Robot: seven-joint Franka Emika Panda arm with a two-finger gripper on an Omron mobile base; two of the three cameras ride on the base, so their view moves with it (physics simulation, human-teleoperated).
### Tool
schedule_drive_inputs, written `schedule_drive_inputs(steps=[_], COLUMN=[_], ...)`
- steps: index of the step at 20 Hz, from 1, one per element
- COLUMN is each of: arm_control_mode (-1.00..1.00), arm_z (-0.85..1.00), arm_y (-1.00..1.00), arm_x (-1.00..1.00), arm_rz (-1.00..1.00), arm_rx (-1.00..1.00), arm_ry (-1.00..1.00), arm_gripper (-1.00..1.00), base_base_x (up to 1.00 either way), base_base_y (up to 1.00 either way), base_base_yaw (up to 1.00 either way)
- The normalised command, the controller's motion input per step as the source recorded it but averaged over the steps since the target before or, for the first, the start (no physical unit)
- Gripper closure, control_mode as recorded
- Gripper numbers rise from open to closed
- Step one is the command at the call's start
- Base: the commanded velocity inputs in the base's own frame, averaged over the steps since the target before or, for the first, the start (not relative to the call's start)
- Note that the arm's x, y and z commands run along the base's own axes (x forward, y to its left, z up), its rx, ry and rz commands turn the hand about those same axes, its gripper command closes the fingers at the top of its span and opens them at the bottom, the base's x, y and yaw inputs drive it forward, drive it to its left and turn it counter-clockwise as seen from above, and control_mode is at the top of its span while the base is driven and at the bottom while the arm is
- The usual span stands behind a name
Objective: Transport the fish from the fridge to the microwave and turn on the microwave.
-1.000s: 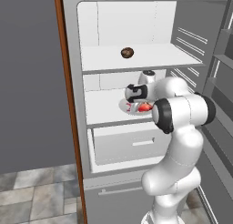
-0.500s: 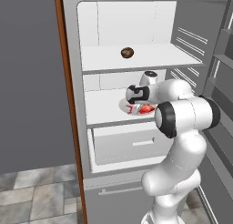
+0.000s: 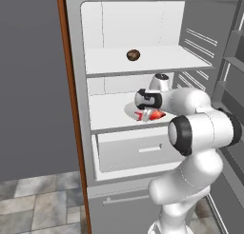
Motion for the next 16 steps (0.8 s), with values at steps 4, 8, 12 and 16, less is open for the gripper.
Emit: schedule_drive_inputs(steps=[4,8,12,16], arm_control_mode=[-1.00,-1.00,-1.00,-1.00], arm_z=[0.18,0.11,0.13,0.20], arm_y=[0.09,0.21,0.18,0.10], arm_x=[-0.44,-0.48,-0.53,-0.55], arm_rz=[0.00,0.00,0.00,0.00], arm_rx=[-0.04,-0.05,-0.02,0.00], arm_ry=[0.00,0.00,-0.01,-0.01], arm_gripper=[1.00,1.00,1.00,1.00], base_base_x=[0.00,0.00,0.00,0.00], base_base_y=[0.00,0.00,0.00,0.00], base_base_yaw=[0.00,0.00,0.00,0.00])
